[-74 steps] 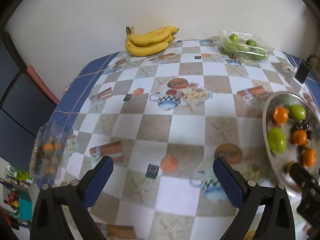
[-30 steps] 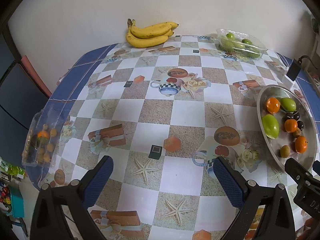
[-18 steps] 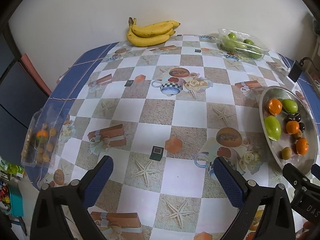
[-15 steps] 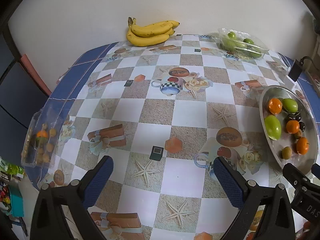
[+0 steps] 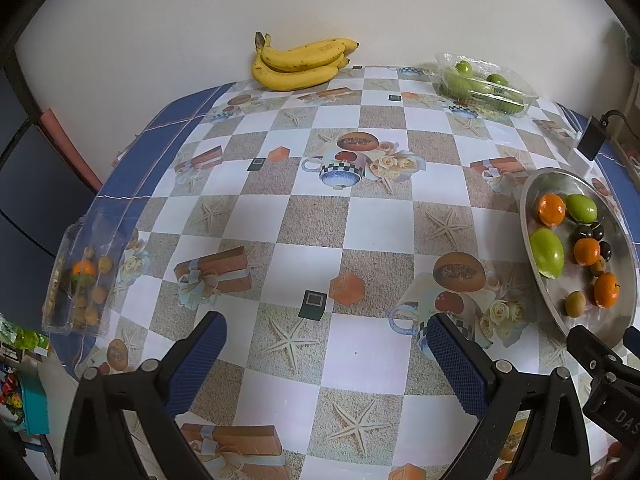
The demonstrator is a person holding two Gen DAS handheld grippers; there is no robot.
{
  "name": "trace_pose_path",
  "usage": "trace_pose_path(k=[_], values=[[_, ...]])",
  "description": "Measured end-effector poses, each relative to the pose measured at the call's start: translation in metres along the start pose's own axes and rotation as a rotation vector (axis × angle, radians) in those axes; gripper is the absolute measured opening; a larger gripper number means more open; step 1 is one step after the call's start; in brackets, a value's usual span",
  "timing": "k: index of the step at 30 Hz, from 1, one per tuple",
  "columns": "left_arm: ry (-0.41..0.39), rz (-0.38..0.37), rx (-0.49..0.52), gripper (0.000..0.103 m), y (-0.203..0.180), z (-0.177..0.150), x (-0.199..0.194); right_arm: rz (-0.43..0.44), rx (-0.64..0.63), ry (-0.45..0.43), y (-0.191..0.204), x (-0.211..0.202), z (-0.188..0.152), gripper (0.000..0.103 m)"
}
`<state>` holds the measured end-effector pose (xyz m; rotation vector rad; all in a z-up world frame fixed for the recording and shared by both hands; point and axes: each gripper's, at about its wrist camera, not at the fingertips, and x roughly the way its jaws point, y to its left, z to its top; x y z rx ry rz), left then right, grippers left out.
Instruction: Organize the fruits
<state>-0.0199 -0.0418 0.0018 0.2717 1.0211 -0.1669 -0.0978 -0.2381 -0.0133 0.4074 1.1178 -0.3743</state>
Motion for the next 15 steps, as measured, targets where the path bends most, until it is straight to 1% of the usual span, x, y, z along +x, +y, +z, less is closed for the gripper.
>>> trace_pose_path(k=[7, 11, 15], values=[[0.000, 0.001, 0.000, 0.102, -0.0005, 0.0006, -0.0004, 0.005, -0.004, 0.004, 0.0015, 0.0008, -0.0001, 0.103], [-0.024, 0.000, 0.007, 0.102, -0.0016, -0.0007, -0.0038, 0.006, -0.002, 0.004, 0.0018, 0.0004, 0.0000, 0.103], [-0.023, -0.006, 0.011, 0.102, -0.0011, -0.0005, -0.0039, 0.006, -0.001, 0.003, 0.0018, 0.0002, 0.0001, 0.103]])
